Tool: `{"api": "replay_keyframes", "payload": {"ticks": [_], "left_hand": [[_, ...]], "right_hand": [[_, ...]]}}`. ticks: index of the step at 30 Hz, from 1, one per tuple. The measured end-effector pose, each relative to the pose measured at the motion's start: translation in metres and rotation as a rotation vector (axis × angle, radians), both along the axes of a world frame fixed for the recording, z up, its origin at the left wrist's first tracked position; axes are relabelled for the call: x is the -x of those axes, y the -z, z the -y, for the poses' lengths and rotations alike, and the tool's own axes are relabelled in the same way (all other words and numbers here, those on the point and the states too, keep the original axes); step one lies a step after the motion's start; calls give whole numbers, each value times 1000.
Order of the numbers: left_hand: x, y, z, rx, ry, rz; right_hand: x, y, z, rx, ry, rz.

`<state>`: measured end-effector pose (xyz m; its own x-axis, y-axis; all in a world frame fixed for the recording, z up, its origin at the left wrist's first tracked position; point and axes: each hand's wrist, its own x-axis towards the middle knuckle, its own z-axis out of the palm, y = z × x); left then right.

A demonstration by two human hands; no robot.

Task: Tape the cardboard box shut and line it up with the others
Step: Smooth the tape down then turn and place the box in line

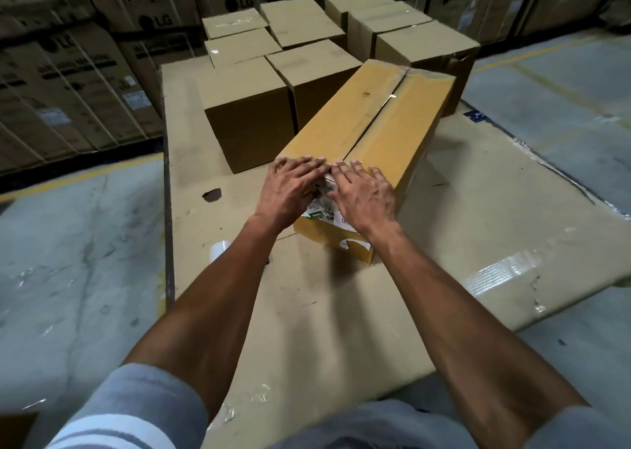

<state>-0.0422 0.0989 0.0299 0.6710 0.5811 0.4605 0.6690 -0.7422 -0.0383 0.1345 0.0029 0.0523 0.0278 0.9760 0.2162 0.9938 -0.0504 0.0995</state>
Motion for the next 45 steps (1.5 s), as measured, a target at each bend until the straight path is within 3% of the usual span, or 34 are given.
{"api": "replay_keyframes", "payload": {"ticks": [17, 25, 38, 45], "left_hand": [[-80, -10, 129, -68, -65, -9], [-92, -24, 120, 119, -76, 24], [-88, -8, 115, 26, -85, -98], [-83, -4, 114, 10, -52, -168]], "right_hand": [[-136, -2, 88, -70, -380, 22], [-129, -3, 89, -97, -295, -61], [-134, 35, 81, -460, -341, 42], [-138, 29, 88, -275, -331, 81]]}}
